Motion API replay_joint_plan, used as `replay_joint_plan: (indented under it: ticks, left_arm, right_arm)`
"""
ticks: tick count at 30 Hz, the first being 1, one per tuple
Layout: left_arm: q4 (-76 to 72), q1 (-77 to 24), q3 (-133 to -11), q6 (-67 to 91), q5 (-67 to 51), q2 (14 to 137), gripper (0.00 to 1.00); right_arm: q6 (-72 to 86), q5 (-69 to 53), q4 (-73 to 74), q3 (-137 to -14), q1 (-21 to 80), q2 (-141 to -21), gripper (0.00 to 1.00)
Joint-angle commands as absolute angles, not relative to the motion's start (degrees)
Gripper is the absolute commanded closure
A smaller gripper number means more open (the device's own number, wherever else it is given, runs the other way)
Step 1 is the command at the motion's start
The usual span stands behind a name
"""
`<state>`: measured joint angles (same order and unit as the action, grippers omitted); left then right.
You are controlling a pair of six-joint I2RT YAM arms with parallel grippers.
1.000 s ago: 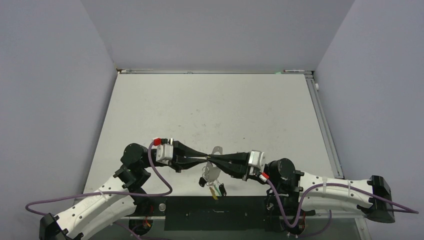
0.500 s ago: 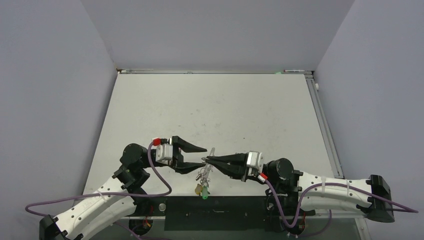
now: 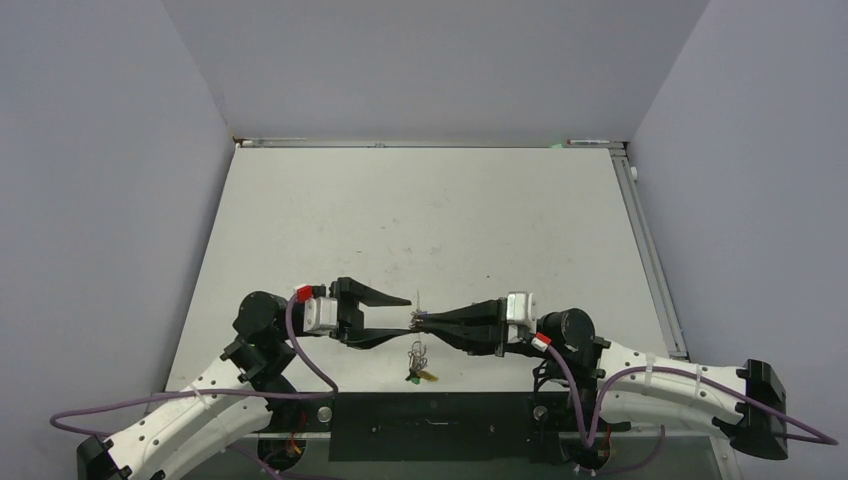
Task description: Put the keys on the keyring
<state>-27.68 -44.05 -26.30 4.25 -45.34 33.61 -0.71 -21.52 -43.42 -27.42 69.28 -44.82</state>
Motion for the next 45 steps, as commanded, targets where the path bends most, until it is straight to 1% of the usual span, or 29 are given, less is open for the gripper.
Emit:
replay_joint_plan:
  ticks: [1,10,19,24,25,27,28,29,31,36,45]
  left_arm:
    - [-30.47,-43.87,-27.38,4.82,-46.67,34.07,0.57]
    - [-31.41,-43.95,-27.07,5.75,-48.21,34.34,0.57]
    - [-31.79,-43.92,-26.73,6.46,-50.60,33.87,0.53]
    - [-31.74,-43.94,-26.63,6.27,-50.41,33.32,0.54]
    - [-31.69,-43.94,-26.56,6.18,-50.31,33.19,0.55]
    - [-31.45,-43.94,-26.54,5.80,-49.85,32.93,0.66]
    - [-31.16,-43.94,-26.61,5.46,-49.62,32.71,0.75]
    - [-30.62,-43.92,-26.69,4.79,-49.20,32.58,0.86]
    - [-29.05,-43.94,-27.03,3.57,-48.10,32.00,1.00]
    - [-24.96,-43.90,-27.86,0.64,-44.95,30.84,1.00]
    - [-19.66,-43.86,-29.53,-3.91,-41.90,30.76,1.00]
  right_arm:
    - [3.79,-28.66,-51.85,-30.82,68.35,-46.49,0.95]
    - [4.41,-29.57,-54.76,-32.07,67.81,-50.83,0.95]
    - [2.81,-30.22,-54.30,-34.15,65.46,-52.96,0.95]
    - [4.17,-31.85,-56.46,-34.68,64.09,-55.37,0.95]
    - [4.70,-32.23,-57.08,-34.72,63.89,-55.96,0.95]
    - [5.60,-32.99,-58.51,-34.79,63.45,-57.04,0.95]
    - [6.03,-33.38,-59.08,-34.80,63.19,-57.55,0.95]
    - [6.30,-33.79,-59.58,-34.85,62.75,-57.83,0.95]
    - [6.73,-34.13,-59.94,-34.80,62.07,-58.10,0.95]
    - [7.65,-35.40,-58.28,-34.18,59.87,-56.23,0.95]
    - [4.81,-36.07,-48.88,-33.51,58.27,-51.42,0.95]
